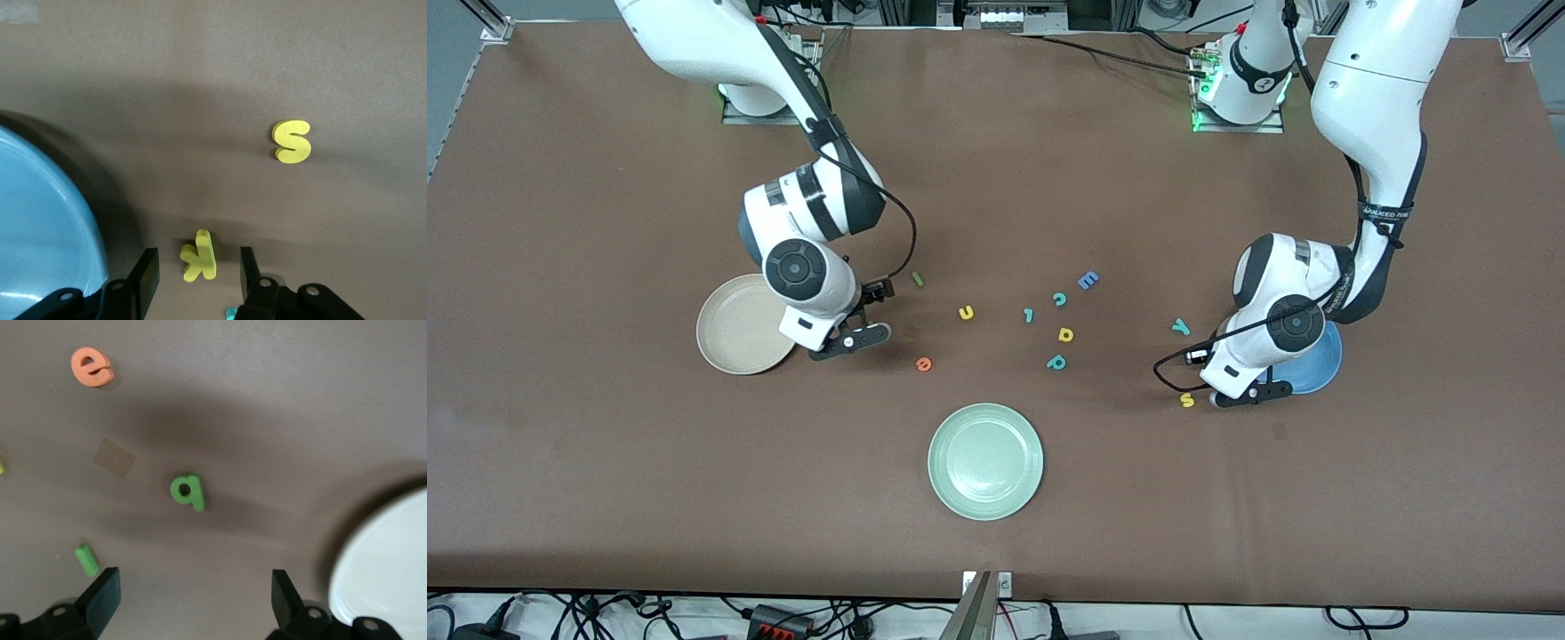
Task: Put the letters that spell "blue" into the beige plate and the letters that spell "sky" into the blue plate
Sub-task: 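Drop the k on the blue plate while the right gripper grasps green q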
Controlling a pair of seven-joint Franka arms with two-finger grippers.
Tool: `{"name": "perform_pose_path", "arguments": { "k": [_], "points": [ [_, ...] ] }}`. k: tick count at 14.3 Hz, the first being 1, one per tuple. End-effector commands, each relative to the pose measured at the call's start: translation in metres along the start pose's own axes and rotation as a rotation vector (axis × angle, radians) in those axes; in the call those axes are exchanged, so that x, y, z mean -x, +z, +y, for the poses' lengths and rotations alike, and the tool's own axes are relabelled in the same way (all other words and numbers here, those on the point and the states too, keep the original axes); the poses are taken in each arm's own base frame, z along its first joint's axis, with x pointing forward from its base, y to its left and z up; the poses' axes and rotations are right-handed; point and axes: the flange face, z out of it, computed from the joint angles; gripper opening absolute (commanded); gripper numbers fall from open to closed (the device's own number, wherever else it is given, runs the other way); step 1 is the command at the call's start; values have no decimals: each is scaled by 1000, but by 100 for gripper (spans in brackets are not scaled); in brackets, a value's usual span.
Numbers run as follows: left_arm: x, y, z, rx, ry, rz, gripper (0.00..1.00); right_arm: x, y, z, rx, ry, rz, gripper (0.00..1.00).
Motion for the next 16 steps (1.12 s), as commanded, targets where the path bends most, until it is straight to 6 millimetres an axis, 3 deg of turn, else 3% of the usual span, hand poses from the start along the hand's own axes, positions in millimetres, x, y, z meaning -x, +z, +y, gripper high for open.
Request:
{"name": "perform_pose_path", "arguments": {
  "k": [1,3,6,10,12,14,16],
  "points": [
    [-1,14,-2,4,35,27,53,-4,18,-2,-12,9,12,98],
    [1,19,-3,9,34,38,48,-5,22,-2,-11,7,11,91],
    [5,19,-5,5,35,30,21,-12,39,-5,-13,7,41,88],
    [8,10,-6,-6,33,7,8,-17,45,-10,-14,1,75,80],
    [9,-8,-8,-13,30,-4,4,-18,49,-12,-15,-1,78,77],
    [9,-40,-12,-26,27,-16,4,-20,51,-12,-14,-2,89,72],
    [11,-52,-20,-40,25,-40,4,-21,54,-12,-14,-3,92,70]
  ]
}}
